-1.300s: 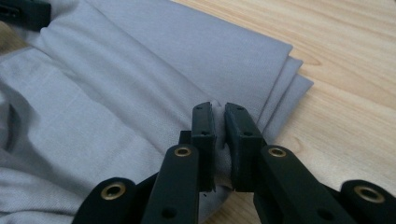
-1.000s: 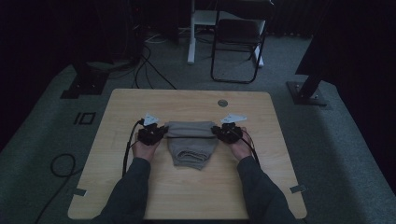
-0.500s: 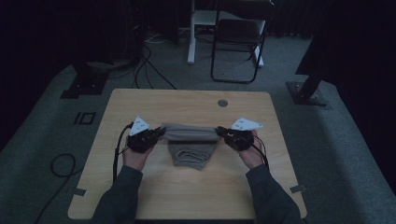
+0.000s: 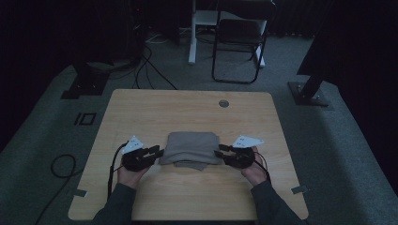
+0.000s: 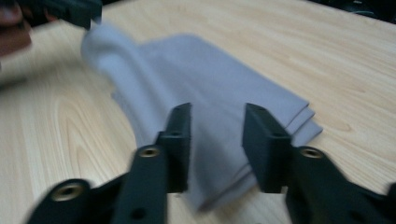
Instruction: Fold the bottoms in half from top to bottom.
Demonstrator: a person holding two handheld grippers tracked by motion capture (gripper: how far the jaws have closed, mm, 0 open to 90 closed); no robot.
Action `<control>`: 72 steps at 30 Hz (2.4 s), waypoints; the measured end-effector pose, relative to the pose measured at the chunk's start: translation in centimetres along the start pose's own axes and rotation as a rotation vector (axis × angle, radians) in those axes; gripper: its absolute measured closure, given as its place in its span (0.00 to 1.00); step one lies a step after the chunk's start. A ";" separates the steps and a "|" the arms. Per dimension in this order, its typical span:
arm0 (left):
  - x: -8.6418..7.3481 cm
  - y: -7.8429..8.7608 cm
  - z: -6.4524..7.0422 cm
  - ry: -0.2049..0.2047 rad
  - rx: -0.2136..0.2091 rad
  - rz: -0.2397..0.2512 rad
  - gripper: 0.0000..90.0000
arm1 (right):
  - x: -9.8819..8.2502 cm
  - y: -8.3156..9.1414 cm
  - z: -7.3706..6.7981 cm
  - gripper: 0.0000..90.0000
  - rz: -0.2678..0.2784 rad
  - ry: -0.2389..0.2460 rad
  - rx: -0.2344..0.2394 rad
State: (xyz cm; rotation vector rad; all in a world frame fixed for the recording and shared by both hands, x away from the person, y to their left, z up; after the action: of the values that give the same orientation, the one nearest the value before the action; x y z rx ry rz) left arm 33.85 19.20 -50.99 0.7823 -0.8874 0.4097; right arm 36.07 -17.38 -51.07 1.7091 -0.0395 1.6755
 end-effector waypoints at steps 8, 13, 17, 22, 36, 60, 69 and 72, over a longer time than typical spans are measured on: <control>1.3 -3.3 0.3 -0.003 0.041 -0.080 0.70 | 0.7 -2.0 0.3 0.62 -0.053 -0.021 -0.048; 0.0 -4.7 0.5 -0.001 0.028 -0.175 0.70 | 0.3 -3.9 -0.8 0.60 -0.132 0.012 -0.013; -0.9 -4.2 1.2 -0.046 0.009 -0.198 0.68 | -0.3 -4.0 -2.0 0.59 -0.153 0.045 0.047; -0.6 -4.2 1.3 -0.021 -0.003 -0.182 0.66 | -0.1 -3.8 -2.0 0.58 -0.133 0.030 0.030; -2.9 -6.6 1.1 -0.029 0.056 -0.262 0.67 | -1.2 -5.9 -2.3 0.57 -0.204 0.044 0.006; -3.0 -7.4 0.8 -0.002 0.064 -0.237 0.67 | -2.0 -6.1 -0.9 0.56 -0.187 -0.004 -0.004; -2.9 -7.4 0.5 0.014 0.048 -0.235 0.67 | -2.0 -6.2 -0.8 0.55 -0.186 -0.012 0.002; -3.0 -7.4 0.6 0.010 0.054 -0.234 0.67 | -2.1 -6.1 -0.8 0.55 -0.187 -0.014 0.004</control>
State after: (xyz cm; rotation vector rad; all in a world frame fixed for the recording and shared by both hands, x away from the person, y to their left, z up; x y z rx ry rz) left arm 36.39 13.87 -56.40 0.9221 -0.7671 0.2318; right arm 38.12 -13.44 -55.87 1.6729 0.1139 1.5262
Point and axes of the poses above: each handheld gripper's, and its own axes: y roughly backward along the jaws, x roughly out of its top, z roughly to its right, the point moved 2 cm from there along -y, roughly forward along the jaws, and after that the axes turned 14 degrees about y, right-handed, at the moved point
